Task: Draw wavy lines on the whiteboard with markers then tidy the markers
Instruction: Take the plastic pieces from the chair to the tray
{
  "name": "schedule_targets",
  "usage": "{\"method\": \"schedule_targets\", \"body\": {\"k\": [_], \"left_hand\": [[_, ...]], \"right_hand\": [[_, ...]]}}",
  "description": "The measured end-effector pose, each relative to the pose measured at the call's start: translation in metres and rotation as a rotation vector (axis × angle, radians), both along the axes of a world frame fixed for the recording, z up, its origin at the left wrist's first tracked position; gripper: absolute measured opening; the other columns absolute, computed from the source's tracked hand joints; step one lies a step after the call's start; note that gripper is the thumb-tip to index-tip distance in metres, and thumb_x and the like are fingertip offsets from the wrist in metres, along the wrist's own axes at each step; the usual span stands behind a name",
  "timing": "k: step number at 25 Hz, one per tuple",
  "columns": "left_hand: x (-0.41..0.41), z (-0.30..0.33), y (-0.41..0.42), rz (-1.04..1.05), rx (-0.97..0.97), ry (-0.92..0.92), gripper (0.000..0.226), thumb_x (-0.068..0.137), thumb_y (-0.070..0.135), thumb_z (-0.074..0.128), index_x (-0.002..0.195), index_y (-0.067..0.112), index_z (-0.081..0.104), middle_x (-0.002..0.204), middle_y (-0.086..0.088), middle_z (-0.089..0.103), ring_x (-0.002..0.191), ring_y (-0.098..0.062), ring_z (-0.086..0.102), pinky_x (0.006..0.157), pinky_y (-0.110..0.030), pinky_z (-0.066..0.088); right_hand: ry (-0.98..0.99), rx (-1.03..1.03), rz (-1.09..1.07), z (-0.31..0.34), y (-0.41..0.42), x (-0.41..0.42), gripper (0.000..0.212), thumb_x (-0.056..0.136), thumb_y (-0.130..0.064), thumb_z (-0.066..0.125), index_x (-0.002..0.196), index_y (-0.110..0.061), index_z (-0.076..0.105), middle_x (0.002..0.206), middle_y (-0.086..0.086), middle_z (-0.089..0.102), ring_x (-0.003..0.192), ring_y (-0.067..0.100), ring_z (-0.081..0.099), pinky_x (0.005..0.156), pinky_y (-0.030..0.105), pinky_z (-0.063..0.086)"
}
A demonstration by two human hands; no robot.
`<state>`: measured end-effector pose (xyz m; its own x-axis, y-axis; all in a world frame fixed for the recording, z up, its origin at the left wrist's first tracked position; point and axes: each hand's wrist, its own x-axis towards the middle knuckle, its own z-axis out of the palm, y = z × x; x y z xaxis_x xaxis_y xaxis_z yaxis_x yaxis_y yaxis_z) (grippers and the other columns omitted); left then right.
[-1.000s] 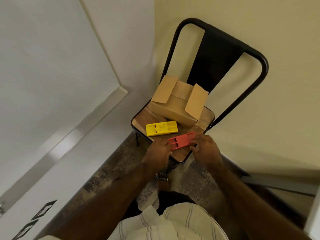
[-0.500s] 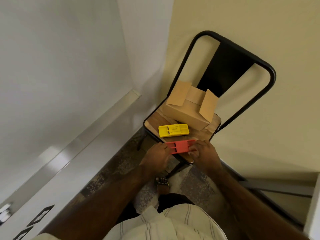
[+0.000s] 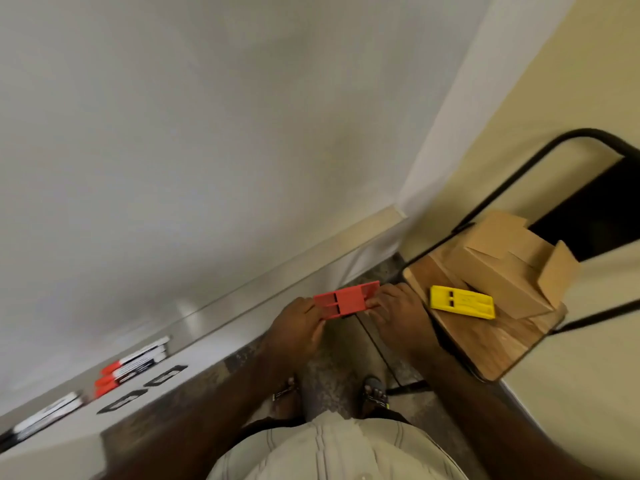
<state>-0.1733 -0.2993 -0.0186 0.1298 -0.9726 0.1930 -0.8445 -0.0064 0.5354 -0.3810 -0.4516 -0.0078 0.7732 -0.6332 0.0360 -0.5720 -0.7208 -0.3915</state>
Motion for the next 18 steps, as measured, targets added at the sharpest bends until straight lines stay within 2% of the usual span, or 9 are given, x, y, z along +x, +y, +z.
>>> {"method": "schedule_targets", "body": {"k": [3,5,8,11,18], "left_hand": [[0.042,0.015,0.044,0.130,0.024,-0.007,0.011,0.089,0.011,0.073,0.099,0.014,0.074,0.097,-0.006,0.071,0.087,-0.025,0.065,0.079,-0.031,0.050],[0.065,0.019,0.070,0.214,0.045,-0.005,0.009,0.092,0.015,0.070,0.100,0.015,0.073,0.098,-0.004,0.070,0.089,-0.023,0.063,0.077,-0.035,0.054],[0.092,0.018,0.104,0.328,0.090,0.002,0.009,0.094,0.014,0.071,0.102,0.016,0.073,0.101,-0.002,0.070,0.093,-0.019,0.062,0.080,-0.032,0.052],[0.113,0.010,0.123,0.405,0.103,0.004,0.009,0.092,0.012,0.071,0.101,0.014,0.073,0.097,-0.002,0.068,0.091,-0.021,0.060,0.076,-0.032,0.051],[0.142,-0.005,0.139,0.461,0.209,-0.007,0.007,0.093,0.008,0.069,0.097,0.010,0.075,0.093,-0.008,0.068,0.087,-0.028,0.062,0.075,-0.039,0.053]], "right_hand": [[-0.046,0.030,0.072,0.009,0.017,0.061,0.010,0.092,-0.029,0.065,0.092,-0.026,0.074,0.102,-0.006,0.070,0.096,0.020,0.057,0.089,0.037,0.043],[-0.025,0.020,0.161,0.011,0.029,0.099,0.012,0.093,-0.032,0.064,0.097,-0.026,0.074,0.104,-0.007,0.070,0.097,0.019,0.058,0.091,0.035,0.043],[-0.035,0.038,0.222,0.009,0.047,0.145,0.013,0.093,-0.033,0.070,0.102,-0.026,0.075,0.108,-0.008,0.071,0.100,0.018,0.059,0.089,0.037,0.048],[-0.049,0.048,0.276,0.008,0.061,0.179,0.011,0.089,-0.028,0.077,0.099,-0.023,0.077,0.107,-0.006,0.073,0.098,0.020,0.059,0.087,0.039,0.051],[0.015,0.037,0.362,-0.016,0.076,0.221,0.011,0.089,-0.026,0.071,0.096,-0.021,0.078,0.108,-0.001,0.073,0.097,0.024,0.057,0.086,0.041,0.052]]}}
